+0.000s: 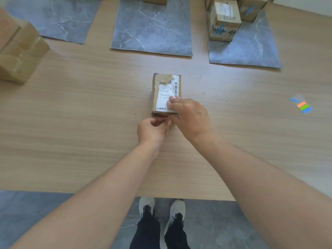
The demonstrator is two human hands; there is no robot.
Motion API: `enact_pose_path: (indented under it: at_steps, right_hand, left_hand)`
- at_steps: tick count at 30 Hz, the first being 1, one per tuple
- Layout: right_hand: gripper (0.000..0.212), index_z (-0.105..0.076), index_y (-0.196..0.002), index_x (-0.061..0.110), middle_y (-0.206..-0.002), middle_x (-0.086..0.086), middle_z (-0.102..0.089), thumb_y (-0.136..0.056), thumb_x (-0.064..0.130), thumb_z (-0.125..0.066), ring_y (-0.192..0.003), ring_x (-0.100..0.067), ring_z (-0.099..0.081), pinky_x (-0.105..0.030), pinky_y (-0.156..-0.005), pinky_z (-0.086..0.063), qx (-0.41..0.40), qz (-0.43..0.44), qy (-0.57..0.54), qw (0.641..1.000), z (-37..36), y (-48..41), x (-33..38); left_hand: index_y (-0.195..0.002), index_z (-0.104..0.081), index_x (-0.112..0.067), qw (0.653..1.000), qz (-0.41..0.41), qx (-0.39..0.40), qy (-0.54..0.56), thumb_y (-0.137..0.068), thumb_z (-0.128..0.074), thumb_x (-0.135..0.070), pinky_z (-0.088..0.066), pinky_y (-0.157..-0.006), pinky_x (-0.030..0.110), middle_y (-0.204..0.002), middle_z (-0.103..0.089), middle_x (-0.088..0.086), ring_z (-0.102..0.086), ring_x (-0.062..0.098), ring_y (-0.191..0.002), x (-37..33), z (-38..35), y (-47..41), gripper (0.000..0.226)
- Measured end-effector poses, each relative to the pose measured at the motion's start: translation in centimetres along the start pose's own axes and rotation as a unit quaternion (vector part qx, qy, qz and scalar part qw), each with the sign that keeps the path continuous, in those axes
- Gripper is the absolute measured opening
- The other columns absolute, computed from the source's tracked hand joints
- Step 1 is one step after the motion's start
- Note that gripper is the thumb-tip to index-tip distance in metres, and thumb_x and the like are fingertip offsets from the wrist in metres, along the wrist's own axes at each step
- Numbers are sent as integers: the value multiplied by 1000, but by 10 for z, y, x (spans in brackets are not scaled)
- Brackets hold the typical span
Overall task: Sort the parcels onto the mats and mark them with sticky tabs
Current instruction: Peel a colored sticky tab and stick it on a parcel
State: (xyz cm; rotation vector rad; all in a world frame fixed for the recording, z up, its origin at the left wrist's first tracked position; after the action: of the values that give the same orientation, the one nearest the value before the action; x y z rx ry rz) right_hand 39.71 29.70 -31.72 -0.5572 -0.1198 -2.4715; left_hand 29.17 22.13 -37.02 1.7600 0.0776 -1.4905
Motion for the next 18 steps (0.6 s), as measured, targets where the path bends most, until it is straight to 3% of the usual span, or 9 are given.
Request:
enact_pose_path:
  at_steps: [4,6,9,12,16,18]
  right_hand:
    - [39,-80,-104,15,-119,1,-75,-68,4,-86,-110,-25,-72,-43,-66,-62,-105,28,1,994,-10,3,-1]
    - [44,-80,-101,15,-116,0,-77,-60,2,-90,-104,-25,-74,-40,-61,-62,-147,42,5,988,-16,3,-1]
    - [51,-79,-105,19,-121,4,-75,-59,1,-91,-110,-20,-72,-34,-64,-62,-187,52,14,981,-25,7,-5]
    - [52,-79,-108,19,-124,3,-73,-61,-4,-87,-115,-17,-70,-32,-67,-62,-220,59,14,974,-32,11,-9]
    - [36,-80,-106,20,-124,4,-73,-72,12,-88,-118,-12,-67,-27,-75,-60,-210,45,0,977,-25,11,-7]
    - [26,-81,-105,20,-122,5,-74,-82,30,-84,-112,-6,-69,-29,-85,-59,-191,-28,-126,973,-13,10,-2]
  left_hand:
    - [-73,-79,-16,999,11,9,-39,-78,-79,-12,-58,-79,39,-68,-72,2,-59,17,-59,0,8,-6,6]
    - [-74,-79,-17,998,15,-4,-64,-73,-78,-15,-59,-82,43,-66,-73,0,-62,17,-59,0,20,-10,3]
    - [-74,-77,-19,994,-3,-48,-94,-69,-72,-20,-60,-83,46,-69,-74,-1,-69,21,-68,-4,46,-15,7]
    - [-87,-73,-15,995,-24,-80,-48,-88,-60,-15,-59,-88,46,-82,-75,5,-72,23,-79,-17,59,-19,14]
    - [-117,-70,-11,998,-8,-5,60,-99,-47,-26,-55,-96,35,-116,-70,11,-67,19,-110,-37,51,-22,33]
    - [-125,-67,-14,995,11,42,92,-99,-43,-38,-49,-103,34,-127,-67,6,-61,17,-120,-42,44,-19,42]
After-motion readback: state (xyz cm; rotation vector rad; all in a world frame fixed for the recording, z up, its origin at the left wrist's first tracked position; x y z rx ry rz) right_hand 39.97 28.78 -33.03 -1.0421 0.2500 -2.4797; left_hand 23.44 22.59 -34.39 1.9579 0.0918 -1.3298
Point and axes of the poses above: each hand's wrist, its own y-axis away from the middle knuckle, its own z-axis out of the back of the hand, x = y × z, the point moved 3 cm from there along -y, towards the middle knuckle
